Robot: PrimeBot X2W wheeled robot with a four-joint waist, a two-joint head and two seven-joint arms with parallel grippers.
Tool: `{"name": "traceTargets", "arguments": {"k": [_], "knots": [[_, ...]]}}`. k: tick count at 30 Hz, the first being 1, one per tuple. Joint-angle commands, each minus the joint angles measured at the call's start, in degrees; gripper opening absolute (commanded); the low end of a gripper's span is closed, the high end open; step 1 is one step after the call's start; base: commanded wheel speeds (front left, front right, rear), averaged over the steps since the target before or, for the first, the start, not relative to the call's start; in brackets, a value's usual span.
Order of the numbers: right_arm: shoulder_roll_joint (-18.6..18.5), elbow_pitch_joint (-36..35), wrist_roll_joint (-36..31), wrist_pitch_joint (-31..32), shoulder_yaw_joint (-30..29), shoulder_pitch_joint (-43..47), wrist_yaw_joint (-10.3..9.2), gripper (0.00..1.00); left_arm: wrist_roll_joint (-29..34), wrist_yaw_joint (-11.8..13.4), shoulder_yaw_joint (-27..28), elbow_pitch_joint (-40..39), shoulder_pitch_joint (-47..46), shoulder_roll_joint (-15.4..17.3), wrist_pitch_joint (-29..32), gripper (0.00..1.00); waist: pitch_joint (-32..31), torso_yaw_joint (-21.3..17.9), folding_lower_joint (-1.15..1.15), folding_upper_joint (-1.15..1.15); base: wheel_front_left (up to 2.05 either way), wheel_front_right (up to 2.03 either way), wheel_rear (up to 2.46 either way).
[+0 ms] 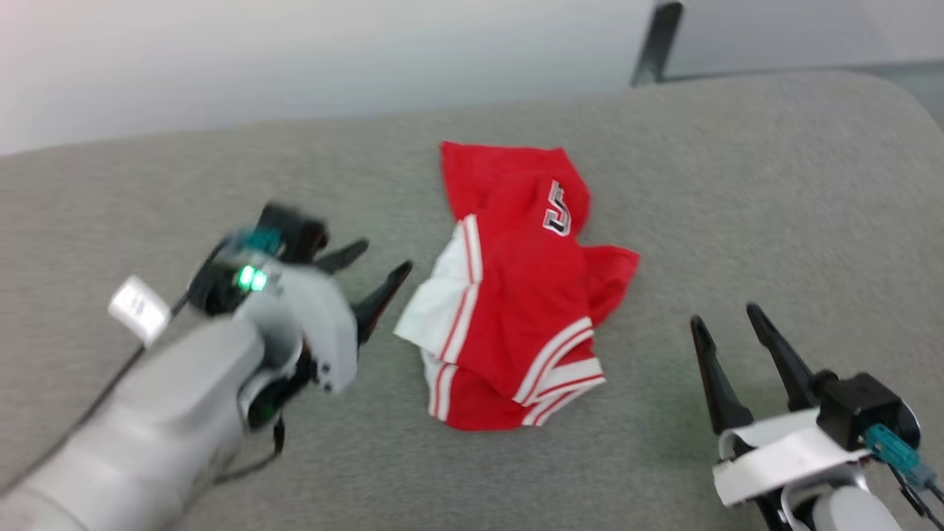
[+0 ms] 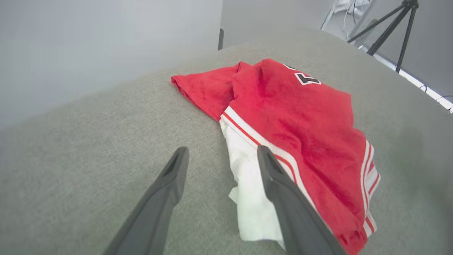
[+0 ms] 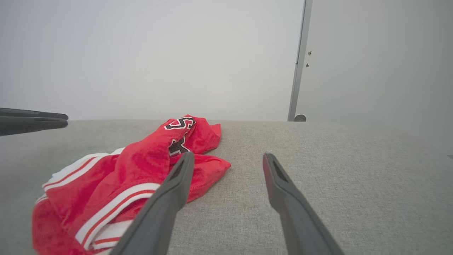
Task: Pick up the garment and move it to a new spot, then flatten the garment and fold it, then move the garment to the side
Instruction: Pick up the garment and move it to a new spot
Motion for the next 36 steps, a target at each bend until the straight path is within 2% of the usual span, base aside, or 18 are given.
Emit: {"name": "traceTargets", "arguments": {"k": [1,5,9,11,20,22,23,28,32,36], "knots": [[-0.5,0.4,0.6,0.2,-0.3,1.1,-0.04,1.00,-1.1,0.5,0.9,0.7,2.4,-0.2,-2.2,1.00,-4.5,5.1,0.00,0.00,0.00,0.00,0.00],[-1.8,1.2,1.7,0.7,-2.5,3.6,-0.04,1.00,-4.5,1.7,4.0,2.1,9.5,-1.0,-7.5,1.00,-6.4,9.0,0.00,0.00,0.00,0.00,0.00],[-2.9,0.5,1.6,1.6,-4.5,5.8,-0.04,1.00,-5.7,2.9,8.4,1.5,16.3,-0.2,-9.0,1.00,-7.6,11.5,0.00,0.00,0.00,0.00,0.00],[-3.4,0.1,1.5,2.3,-5.5,6.8,-0.04,1.00,-5.0,3.8,12.9,-0.3,19.3,0.3,-9.1,1.00,-7.9,12.3,0.00,0.00,0.00,0.00,0.00],[-4.9,-1.8,1.3,4.5,-9.9,11.7,-0.04,1.00,9.1,10.7,30.7,-12.3,37.9,2.0,-9.1,1.00,-10.3,14.1,0.00,0.00,0.00,0.00,0.00],[-5.1,-2.2,1.4,4.9,-10.7,12.4,-0.04,1.00,12.4,12.4,34.0,-15.3,41.4,1.8,-9.1,1.00,-10.5,14.3,0.00,0.00,0.00,0.00,0.00],[-5.1,-2.2,1.4,4.9,-10.7,12.4,-0.04,1.00,12.4,12.4,34.0,-15.3,41.4,1.8,-9.1,1.00,-10.5,14.3,0.00,0.00,0.00,0.00,0.00],[-4.8,-2.8,1.7,5.4,-12.3,13.1,-0.04,1.00,22.2,15.4,41.4,-21.6,47.9,1.4,-9.1,1.00,-10.9,14.2,0.00,0.00,0.00,0.00,0.00],[-4.8,-3.3,1.8,6.0,-12.7,12.1,-0.04,1.00,29.1,15.9,47.4,-25.3,51.8,-0.4,-9.1,1.00,-11.1,13.8,0.00,0.00,0.00,0.00,0.00],[-4.8,-4.0,2.2,6.1,-13.6,11.5,-0.04,1.00,34.0,14.4,53.0,-29.2,54.2,-3.2,-9.1,1.00,-11.4,13.6,0.00,0.00,0.00,0.00,0.00]]}}
